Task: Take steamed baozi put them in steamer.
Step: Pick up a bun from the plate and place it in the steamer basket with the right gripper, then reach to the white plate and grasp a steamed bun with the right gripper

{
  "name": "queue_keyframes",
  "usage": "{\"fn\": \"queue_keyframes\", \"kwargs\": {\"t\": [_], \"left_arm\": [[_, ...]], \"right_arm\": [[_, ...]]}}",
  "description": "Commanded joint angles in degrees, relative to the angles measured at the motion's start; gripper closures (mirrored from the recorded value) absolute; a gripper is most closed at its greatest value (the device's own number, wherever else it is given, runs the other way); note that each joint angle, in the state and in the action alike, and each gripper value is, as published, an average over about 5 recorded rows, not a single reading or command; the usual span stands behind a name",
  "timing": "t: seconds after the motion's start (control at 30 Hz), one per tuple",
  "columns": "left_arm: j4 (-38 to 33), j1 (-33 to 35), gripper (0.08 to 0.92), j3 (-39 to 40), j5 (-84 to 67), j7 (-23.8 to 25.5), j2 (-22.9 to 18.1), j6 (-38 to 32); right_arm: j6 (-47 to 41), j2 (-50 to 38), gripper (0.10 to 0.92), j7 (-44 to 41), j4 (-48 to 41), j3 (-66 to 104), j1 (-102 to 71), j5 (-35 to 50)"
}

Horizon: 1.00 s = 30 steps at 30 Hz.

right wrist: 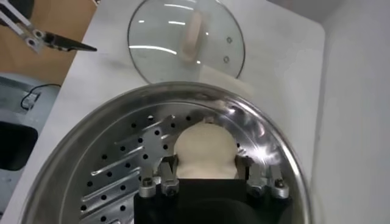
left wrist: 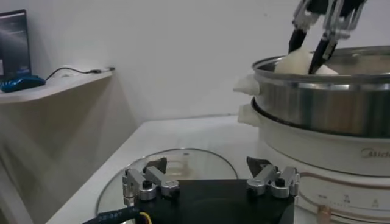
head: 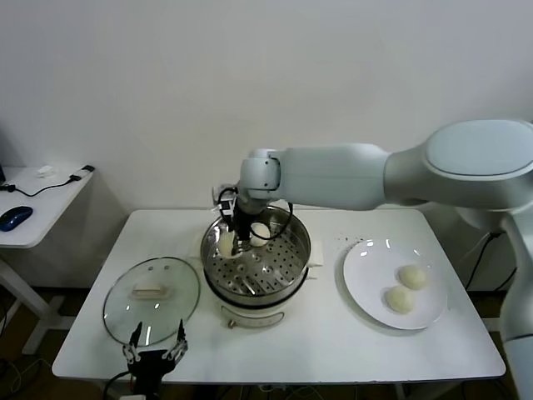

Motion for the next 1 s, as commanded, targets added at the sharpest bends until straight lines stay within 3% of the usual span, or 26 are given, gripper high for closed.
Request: {"fn": "queue_keyframes", "kwargs": {"t": [0.03,0.17,0.37,0.5,0.8,1.0], "left_arm": [[0.08,-0.02,0.177,0.04,0.01,0.02,-0.04,0.03],[0.03,0.09,0.177,0.08,0.01,0.03,-0.12,0.11],[-0.31,0.36,0.177,0.24,0.04,0.07,-0.19,0.34],[-0.65,0.47,0.177,0.26,0.06,0.1,-0.24,0.51],[-1.57,0.69,0.177,0.71,0.28,0.2,-0.56,0.9],[-1.67,0.67,0.177,0.47,0.26,0.22,-0.35,0.93]], "right_arm": [[-0.6,2.66,0.389,1.05,-2.37,0.08,-3.33,-1.31],[-0.31,2.11,0.36,1.0,-2.13,0.66,-3.53,-1.39],[2.17,-0.37,0.223,-0.99,-0.81,1.98,-1.87,-2.76],[4.64,-4.76,0.205,-4.09,2.39,1.2,2.54,-4.46],[9.83,-25.58,0.203,-11.93,12.35,-1.46,14.18,-7.73],[13.78,-41.8,0.203,-16.05,18.17,-12.02,19.22,-17.25]]}}
